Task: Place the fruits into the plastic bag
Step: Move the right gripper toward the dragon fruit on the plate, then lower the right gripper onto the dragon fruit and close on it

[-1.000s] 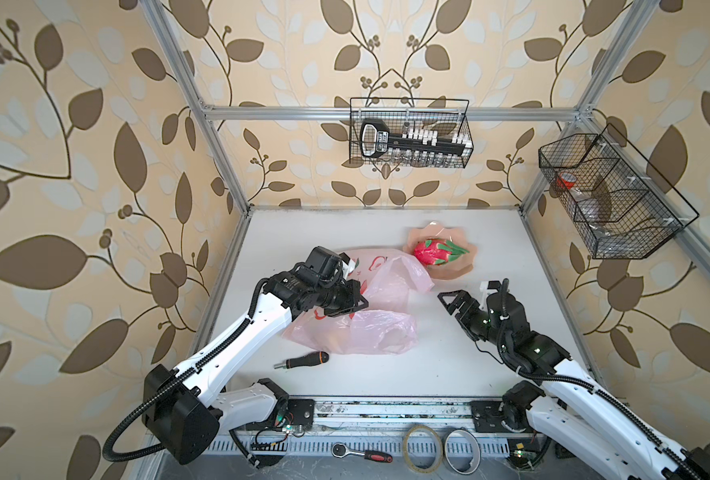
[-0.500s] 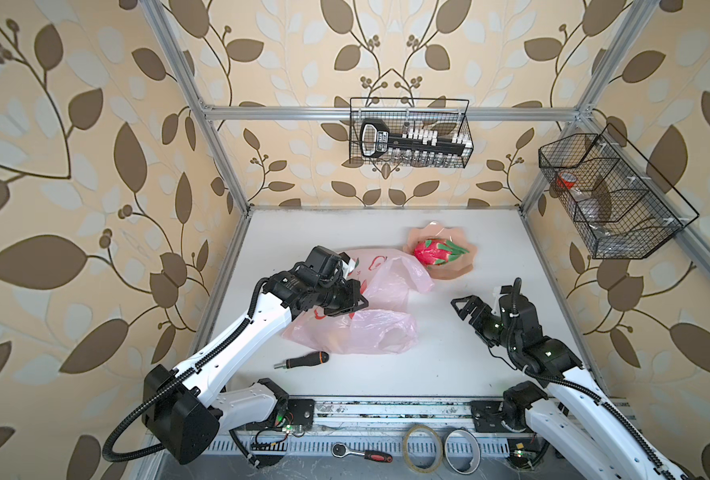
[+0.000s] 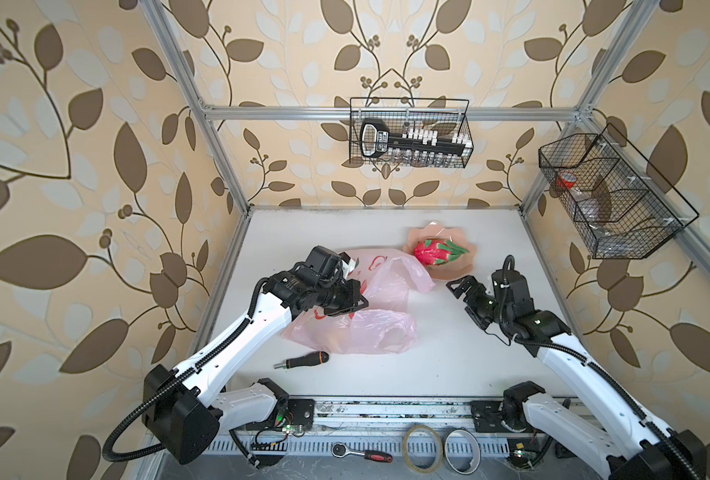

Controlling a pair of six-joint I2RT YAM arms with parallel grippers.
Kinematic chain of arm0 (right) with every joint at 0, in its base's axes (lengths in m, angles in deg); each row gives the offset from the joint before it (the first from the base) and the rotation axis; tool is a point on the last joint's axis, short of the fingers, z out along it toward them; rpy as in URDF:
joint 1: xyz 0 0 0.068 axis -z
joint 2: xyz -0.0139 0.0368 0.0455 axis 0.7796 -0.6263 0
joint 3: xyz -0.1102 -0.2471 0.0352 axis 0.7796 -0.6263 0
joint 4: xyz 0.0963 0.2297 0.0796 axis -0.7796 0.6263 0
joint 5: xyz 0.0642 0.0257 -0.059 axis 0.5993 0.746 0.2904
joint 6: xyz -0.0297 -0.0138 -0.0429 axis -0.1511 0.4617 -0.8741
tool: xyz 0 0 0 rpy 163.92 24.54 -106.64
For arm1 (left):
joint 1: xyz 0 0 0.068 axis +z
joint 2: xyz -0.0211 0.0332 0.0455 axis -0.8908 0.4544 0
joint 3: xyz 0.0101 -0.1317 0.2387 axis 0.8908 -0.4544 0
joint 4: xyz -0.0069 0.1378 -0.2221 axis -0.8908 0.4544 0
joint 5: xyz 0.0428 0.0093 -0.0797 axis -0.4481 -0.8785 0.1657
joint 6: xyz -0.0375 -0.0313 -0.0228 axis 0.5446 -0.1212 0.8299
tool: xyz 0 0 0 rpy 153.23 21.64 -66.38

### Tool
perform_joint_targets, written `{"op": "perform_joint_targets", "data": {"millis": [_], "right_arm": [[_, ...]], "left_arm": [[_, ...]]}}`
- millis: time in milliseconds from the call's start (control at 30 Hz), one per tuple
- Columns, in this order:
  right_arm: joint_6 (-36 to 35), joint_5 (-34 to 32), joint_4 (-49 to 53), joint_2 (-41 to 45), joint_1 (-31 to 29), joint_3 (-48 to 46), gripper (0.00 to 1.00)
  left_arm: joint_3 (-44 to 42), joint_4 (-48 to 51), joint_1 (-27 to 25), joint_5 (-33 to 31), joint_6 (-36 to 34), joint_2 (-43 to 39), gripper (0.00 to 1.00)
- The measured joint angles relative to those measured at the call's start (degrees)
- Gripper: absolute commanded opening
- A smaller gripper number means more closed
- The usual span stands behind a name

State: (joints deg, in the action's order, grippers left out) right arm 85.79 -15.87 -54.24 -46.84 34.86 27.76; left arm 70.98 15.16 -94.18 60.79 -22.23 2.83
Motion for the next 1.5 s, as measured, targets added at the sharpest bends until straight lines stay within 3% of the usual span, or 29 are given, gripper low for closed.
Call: {"op": "perform_joint_targets", "data": {"millis": [733,1000,1500], "right_arm": [[12.6,1.5,-7.3,-40.0,2.1,24.9,1.0],[15.7,1.5,-7.8,-48.0,3.8,32.8,1.0],[18.7,2.1,-5.7,-55.9,5.1,38.4,1.0]], "left_arm": [[0.0,0.2,0.0,0.0,-1.6,-2.1,0.0],[0.0,0.2,0.0,0.0,-1.7,-2.6,0.0],[-0.1,0.2,0.0,-0.1,-1.7,-2.6,0.0]]}}
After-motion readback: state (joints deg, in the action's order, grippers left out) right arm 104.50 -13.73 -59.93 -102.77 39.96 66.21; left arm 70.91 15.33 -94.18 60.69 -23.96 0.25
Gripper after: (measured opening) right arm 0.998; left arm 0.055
